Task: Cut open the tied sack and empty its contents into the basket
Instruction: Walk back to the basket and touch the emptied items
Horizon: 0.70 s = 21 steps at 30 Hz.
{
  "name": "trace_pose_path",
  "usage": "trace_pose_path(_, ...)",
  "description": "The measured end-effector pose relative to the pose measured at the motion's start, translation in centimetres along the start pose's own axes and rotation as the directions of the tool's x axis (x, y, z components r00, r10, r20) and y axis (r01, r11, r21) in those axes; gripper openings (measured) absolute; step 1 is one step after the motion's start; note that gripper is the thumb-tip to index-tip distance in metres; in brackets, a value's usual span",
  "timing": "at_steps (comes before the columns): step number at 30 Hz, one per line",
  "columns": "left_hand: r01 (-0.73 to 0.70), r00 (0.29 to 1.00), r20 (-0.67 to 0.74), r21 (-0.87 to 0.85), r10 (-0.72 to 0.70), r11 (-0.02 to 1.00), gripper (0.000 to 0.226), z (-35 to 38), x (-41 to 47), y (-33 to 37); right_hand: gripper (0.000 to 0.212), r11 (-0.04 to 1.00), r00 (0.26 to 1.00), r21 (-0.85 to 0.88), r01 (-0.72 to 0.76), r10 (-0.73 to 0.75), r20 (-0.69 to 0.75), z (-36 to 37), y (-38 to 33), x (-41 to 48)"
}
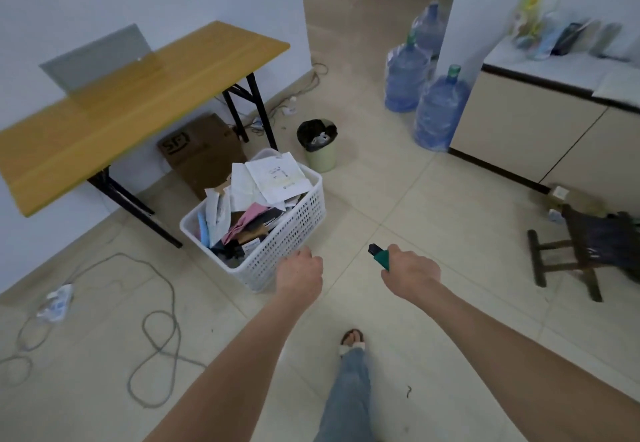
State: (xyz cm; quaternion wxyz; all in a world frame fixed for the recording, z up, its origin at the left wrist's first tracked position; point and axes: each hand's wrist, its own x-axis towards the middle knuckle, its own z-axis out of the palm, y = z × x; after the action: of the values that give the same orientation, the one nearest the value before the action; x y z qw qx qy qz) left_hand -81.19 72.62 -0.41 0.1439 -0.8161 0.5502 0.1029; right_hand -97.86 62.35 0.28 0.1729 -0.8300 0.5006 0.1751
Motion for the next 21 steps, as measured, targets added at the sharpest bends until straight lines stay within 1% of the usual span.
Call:
trace_pose_path(4, 0.020, 1.000, -0.015, 0.029, -0.019, 0.999, 0.032, -2.4, 8.7, -1.4, 0.025, 0.999, 0.999, -0.045, 0.028, -0.029, -0.024, -3.7, -0.8, 8.3)
trace_pose_path(8, 0.043, 0.999, -0.006, -0.034, -0.043, 0.998, 0.038, -5.3, 17.0, -3.5, 0.025, 0.996, 0.999, -0.079, 0.046, -0.047, -0.018, -8.6, -2.1, 16.9)
trace_pose_path(13, 0.105, 0.994, -0.015, -0.052, -0.105, 0.993, 0.029, -8.4, 26.5, -6.4, 0.024, 0.990, 0.991, -0.075, 0.116, -0.120, -0.056, -14.1, -4.2, 26.0)
trace_pose_path(16, 0.138, 0.990, 0.017, -0.049, -0.138, 0.989, 0.029, -10.6, 31.6, -7.4, 0.027, 0.984, 0.985, -0.073, 0.160, -0.164, -0.055, -17.3, -5.2, 31.1)
trace_pose_path(21, 0.195, 0.981, 0.013, -0.059, -0.194, 0.979, 0.029, -13.8, 40.0, -8.2, 0.027, 0.965, 0.970, -0.125, 0.230, -0.238, -0.054, -22.0, -6.1, 41.1)
